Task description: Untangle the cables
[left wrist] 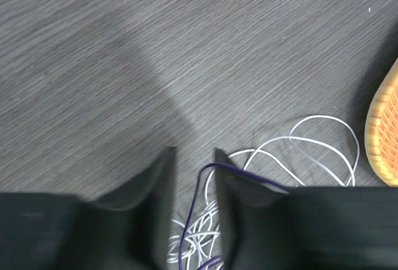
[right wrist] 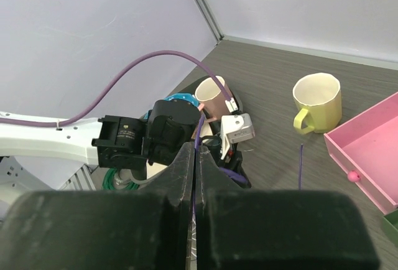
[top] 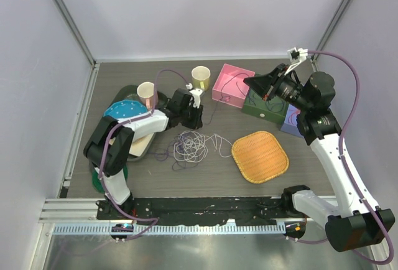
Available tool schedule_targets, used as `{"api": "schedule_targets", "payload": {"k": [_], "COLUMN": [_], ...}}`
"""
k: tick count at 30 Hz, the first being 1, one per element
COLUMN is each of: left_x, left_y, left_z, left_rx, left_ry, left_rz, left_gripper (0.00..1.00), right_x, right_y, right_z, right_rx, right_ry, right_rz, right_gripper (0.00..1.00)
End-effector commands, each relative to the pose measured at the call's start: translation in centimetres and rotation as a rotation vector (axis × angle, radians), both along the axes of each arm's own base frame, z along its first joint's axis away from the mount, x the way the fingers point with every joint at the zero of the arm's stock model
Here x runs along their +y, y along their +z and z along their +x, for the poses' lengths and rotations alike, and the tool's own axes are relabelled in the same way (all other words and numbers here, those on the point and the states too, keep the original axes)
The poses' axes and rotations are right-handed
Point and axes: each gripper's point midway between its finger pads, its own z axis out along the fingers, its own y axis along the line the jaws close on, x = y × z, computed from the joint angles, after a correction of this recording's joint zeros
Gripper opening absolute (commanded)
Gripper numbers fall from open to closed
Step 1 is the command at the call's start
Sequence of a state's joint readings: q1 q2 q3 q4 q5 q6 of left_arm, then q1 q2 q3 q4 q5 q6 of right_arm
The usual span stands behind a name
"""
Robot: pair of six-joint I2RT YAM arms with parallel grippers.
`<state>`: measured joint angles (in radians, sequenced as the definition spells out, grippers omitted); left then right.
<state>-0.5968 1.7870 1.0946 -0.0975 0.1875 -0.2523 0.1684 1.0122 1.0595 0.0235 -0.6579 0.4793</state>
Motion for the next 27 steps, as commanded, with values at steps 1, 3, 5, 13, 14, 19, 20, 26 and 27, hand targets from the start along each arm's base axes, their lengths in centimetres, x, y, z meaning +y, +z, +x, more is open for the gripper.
{"api": "schedule_targets", "payload": {"k": [1, 3, 5, 13, 14, 19, 20, 26, 27], "left_x": [-0.7, -0.7, -0.9, 1.1, 1.7, 3.5, 3.7, 5.6, 5.9], "left_y": [3.2, 4.8, 7.8, 20.3, 23.3, 32.0, 33.3, 38.1, 37.0], "left_z": [1.1, 1.3, 1.3, -0.3, -1.1, -3.5, -4.1, -6.9, -5.8], "left_rx": [-0.044, -0.043, -0.079, -0.289, -0.345, -0.503, -0.526, -0.664, -0.640], "left_ry": [0.034, 0.058, 0.058, 0.136, 0.141, 0.169, 0.157, 0.151, 0.200], "left_rz": [-0.077, -0.092, -0.131, -0.311, -0.357, -0.527, -0.554, -0.670, -0.624], "left_gripper": [0.27, 0.18, 0.13, 0.00, 0.00, 0.00, 0.00, 0.00, 0.00], "right_x": [0.2, 0.2, 0.3, 0.8, 0.9, 1.4, 1.4, 1.7, 1.9], "right_y": [2.1, 2.1, 2.0, 1.6, 1.5, 1.5, 1.4, 1.2, 1.2], "right_z": [-1.1, -1.1, -1.0, -1.0, -1.1, -1.7, -1.7, -1.6, -1.6], "right_rx": [-0.074, -0.072, -0.068, -0.058, -0.061, -0.069, -0.067, -0.061, -0.061], "right_ry": [0.027, 0.027, 0.028, 0.077, 0.089, 0.126, 0.126, 0.137, 0.143], "right_rz": [0.025, 0.025, 0.024, 0.003, -0.002, -0.010, -0.011, -0.017, -0.017], "right_gripper": [0.01, 0.01, 0.01, 0.01, 0.01, 0.01, 0.01, 0.01, 0.01]}}
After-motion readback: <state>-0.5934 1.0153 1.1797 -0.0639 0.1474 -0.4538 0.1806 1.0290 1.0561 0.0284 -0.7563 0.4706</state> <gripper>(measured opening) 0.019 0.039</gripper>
